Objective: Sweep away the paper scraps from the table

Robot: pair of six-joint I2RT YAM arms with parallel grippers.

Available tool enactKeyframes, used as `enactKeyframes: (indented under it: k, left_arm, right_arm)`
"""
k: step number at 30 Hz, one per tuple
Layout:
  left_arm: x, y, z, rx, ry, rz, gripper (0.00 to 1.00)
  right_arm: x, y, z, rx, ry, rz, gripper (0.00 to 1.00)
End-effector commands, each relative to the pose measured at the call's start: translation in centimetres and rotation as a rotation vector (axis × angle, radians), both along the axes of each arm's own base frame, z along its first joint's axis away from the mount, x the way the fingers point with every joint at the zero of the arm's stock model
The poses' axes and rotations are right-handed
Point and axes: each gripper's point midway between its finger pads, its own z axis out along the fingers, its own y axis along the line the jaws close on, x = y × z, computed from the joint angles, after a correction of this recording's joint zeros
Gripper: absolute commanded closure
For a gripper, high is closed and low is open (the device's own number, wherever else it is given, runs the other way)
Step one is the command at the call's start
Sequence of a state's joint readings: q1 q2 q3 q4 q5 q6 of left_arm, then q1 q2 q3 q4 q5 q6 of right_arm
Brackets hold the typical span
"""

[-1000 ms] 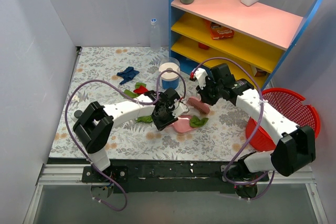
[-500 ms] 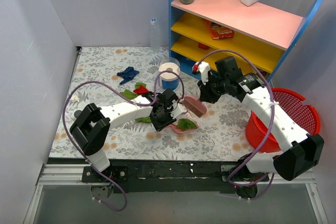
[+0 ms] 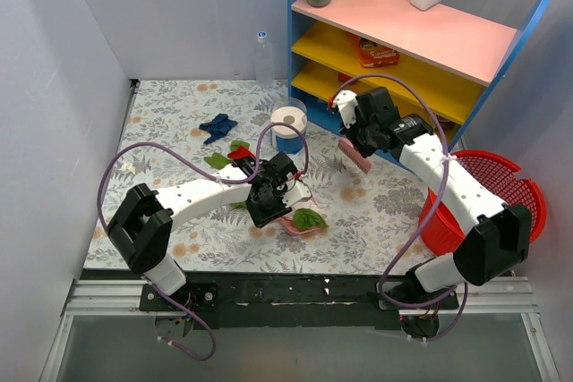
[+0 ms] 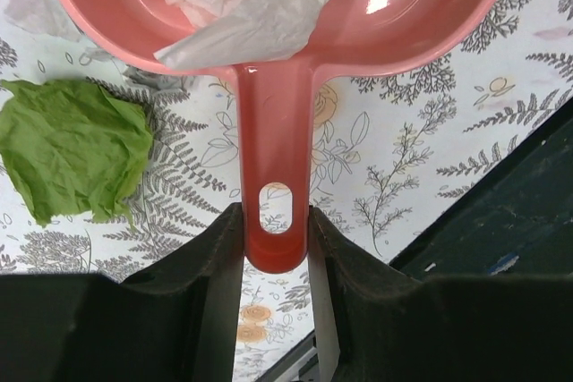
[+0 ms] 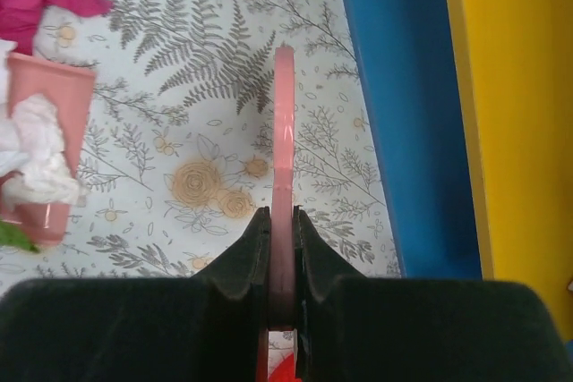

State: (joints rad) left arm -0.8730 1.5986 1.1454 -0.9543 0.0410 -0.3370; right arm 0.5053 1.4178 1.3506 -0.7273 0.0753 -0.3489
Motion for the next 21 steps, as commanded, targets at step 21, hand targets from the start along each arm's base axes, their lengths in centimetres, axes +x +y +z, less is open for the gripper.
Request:
enactKeyframes:
  k: [21]
  left_arm:
    - [1.5, -3.4, 0.5, -0.095, -0.011, 0.051, 1.00]
  right_arm:
    - [-5.7, 6.2, 1.3, 0.392, 0.299, 0.132, 0.99]
